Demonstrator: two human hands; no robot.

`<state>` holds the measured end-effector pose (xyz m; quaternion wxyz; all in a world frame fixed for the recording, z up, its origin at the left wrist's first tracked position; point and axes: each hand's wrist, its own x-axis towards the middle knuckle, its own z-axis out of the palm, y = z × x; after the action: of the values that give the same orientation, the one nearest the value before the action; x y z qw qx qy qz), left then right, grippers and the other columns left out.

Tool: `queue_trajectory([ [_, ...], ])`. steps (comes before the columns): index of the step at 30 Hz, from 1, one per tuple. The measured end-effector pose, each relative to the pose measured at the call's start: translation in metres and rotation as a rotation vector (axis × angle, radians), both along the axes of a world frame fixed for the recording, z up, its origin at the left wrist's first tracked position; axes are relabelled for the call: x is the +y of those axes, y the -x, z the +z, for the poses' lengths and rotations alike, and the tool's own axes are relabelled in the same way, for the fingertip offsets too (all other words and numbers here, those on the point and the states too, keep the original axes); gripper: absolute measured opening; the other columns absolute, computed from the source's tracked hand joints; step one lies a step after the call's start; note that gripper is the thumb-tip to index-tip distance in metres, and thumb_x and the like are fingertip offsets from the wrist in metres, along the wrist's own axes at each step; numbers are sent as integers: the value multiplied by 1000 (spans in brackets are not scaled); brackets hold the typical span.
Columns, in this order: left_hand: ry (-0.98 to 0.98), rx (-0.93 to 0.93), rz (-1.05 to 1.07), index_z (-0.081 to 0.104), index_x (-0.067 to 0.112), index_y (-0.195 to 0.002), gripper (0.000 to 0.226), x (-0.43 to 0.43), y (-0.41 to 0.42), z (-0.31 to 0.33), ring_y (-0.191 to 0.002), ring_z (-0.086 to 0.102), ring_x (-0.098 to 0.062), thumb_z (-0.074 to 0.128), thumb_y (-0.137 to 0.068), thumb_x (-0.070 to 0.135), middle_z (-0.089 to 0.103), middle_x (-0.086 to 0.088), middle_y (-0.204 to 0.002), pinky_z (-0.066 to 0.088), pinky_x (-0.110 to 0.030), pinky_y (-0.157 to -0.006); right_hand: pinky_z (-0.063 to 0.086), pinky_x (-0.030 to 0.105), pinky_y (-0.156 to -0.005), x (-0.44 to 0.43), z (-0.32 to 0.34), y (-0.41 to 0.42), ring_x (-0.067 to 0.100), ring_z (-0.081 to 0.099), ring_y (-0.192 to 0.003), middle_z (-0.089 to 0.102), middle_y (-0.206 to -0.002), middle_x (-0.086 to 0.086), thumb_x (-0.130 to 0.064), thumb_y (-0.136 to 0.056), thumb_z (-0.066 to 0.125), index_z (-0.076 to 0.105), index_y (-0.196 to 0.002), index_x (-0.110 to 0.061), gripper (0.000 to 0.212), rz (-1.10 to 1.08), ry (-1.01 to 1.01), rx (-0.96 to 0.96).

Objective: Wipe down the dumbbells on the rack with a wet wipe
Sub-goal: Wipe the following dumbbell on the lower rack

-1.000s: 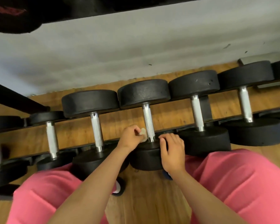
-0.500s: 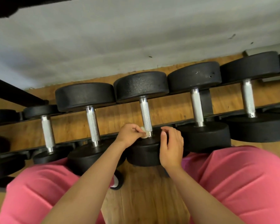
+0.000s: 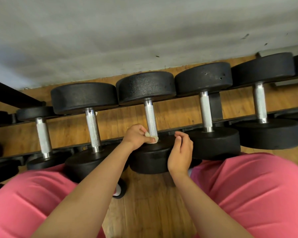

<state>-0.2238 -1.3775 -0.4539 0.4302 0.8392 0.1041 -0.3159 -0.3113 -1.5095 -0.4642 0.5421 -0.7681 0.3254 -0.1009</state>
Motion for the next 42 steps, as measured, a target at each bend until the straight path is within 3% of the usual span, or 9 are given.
queue_trajectory([
  [3, 29, -27, 55, 60, 15, -84, 28, 3, 3, 0, -87, 65, -16, 84, -72, 9, 70, -5, -94, 50, -22, -70, 31, 1, -80, -4, -3, -3, 3, 49, -101, 57, -107, -6, -16, -102, 39, 64, -104, -19, 25, 9, -43, 20],
  [7, 40, -36, 121, 61, 13, -89, 27, 6, 7, -1, -85, 63, -14, 81, -74, 5, 68, -6, -95, 46, -20, -66, 39, 13, -89, -15, -1, -4, 11, 60, -100, 67, -100, 1, -9, -102, 35, 64, -92, -19, 32, -157, -260, -60],
  [13, 3, 48, 23, 55, 12, -113, 54, -4, 0, 2, -103, 60, -19, 87, -70, 21, 62, -2, -110, 48, -30, -87, 38, 20, -95, -16, -12, 17, 6, 52, -107, 60, -114, -4, -16, -105, 35, 60, -117, -15, 28, 59, -82, -21],
  [16, -63, 46, 28, 56, 10, -120, 61, -13, -3, 6, -107, 57, -21, 88, -69, 20, 57, -1, -110, 48, -33, -91, 29, 8, -99, -13, -15, 17, 3, 46, -113, 56, -117, -6, -19, -104, 30, 59, -117, -13, 32, 113, -3, -69],
  [23, 53, 59, 165, 62, 12, -114, 49, 8, 3, 1, -102, 62, -20, 84, -71, 6, 66, -8, -108, 49, -28, -84, 27, 4, -94, -12, -20, 14, 3, 46, -108, 56, -110, -5, -20, -99, 29, 60, -107, -13, 32, 111, 40, -120],
  [27, 11, 42, 42, 55, 16, -111, 52, 4, 5, 1, -103, 60, -18, 86, -70, 18, 62, -2, -112, 47, -26, -81, 27, 4, -93, -12, -21, 14, 2, 46, -108, 55, -108, -8, -19, -99, 29, 59, -106, -14, 31, 114, 49, -121],
  [33, -244, 1, -46, 57, 20, -79, 38, -1, 4, 8, -80, 58, -12, 86, -67, 42, 62, 3, -85, 47, -30, -69, 28, 5, -94, -12, -21, 14, 2, 46, -107, 55, -109, -6, -18, -99, 29, 59, -105, -15, 31, 105, 55, -127],
  [37, -194, 5, -73, 61, 16, -71, 30, -4, 4, 8, -75, 57, -13, 83, -72, 37, 60, 2, -77, 40, -25, -60, 28, 5, -94, -11, -21, 13, 1, 46, -107, 55, -108, -8, -19, -98, 29, 59, -105, -17, 31, 105, 56, -122],
  [42, -62, 48, -53, 72, 12, -91, 19, -1, 3, 7, -93, 63, -18, 80, -77, 21, 68, -5, -98, 50, -29, -80, 28, 3, -92, -11, -21, 14, 0, 46, -105, 56, -107, -8, -18, -98, 29, 60, -105, -16, 31, 98, 54, -120],
])
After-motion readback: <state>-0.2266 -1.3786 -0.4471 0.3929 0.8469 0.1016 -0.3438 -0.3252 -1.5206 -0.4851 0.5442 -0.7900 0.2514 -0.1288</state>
